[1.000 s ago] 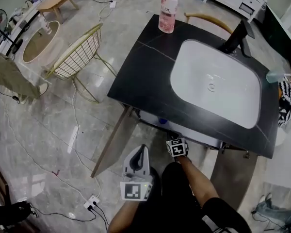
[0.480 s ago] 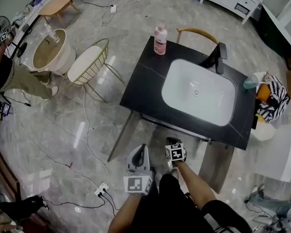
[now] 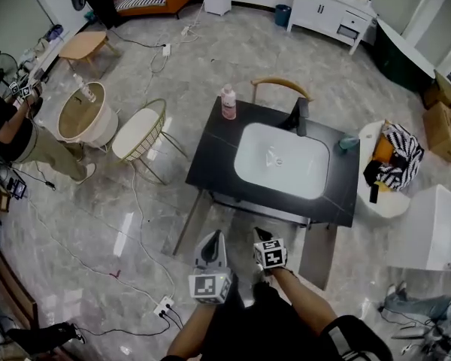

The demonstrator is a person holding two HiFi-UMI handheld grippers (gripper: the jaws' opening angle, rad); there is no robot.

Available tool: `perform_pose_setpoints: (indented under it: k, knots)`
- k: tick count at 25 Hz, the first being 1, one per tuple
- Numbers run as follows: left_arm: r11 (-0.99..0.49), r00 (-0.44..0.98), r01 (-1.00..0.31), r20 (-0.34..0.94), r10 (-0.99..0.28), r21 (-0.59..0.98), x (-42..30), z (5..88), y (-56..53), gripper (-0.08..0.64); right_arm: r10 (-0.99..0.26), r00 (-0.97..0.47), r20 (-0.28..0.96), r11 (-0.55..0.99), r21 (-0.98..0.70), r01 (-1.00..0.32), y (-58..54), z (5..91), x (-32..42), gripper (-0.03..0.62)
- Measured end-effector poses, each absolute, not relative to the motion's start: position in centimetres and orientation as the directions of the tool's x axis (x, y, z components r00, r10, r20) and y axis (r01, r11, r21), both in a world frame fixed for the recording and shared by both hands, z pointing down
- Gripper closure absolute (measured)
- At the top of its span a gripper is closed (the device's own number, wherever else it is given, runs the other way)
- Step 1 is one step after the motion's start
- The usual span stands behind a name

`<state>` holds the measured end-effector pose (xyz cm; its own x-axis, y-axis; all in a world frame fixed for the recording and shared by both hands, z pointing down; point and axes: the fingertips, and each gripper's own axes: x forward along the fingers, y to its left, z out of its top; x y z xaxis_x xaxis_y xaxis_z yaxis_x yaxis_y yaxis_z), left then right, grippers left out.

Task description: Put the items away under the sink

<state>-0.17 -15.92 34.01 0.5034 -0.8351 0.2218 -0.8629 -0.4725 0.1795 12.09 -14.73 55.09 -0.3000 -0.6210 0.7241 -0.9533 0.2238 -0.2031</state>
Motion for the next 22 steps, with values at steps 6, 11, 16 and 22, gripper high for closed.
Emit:
perform_pose_setpoints:
  k: [6, 11, 16, 22]
  knots:
    - [-0.492, 0.517, -0.854, 0.175, -0.838, 0.166, -0.2, 28.3, -14.2, 0.545, -0.752, -0.309, 0.582, 0.225, -0.214, -0.951, -12.2, 42.4, 11.5, 0.581]
    - [-0.498, 0.518, -0.854, 0.176, -0.837, 0.149, -0.4, 26.2, -12.1, 0.545, -0.85, -0.293, 0.438, 0.227, -0.198, -0.954, -10.1, 33.8, 12.4, 0.581]
    - [-0.478, 0.492, -0.869, 0.128, -0.861, 0.124, -0.7, 22.7, -9.3, 0.545, -0.908, -0.279, 0.314, 0.241, -0.155, -0.958, -6.7, 27.4, 12.7, 0.581]
    - [-0.491, 0.502, -0.864, 0.106, -0.858, 0.114, -0.1, 22.6, -7.5, 0.545, -0.932, -0.281, 0.231, 0.254, -0.138, -0.957, -4.3, 24.5, 12.4, 0.581]
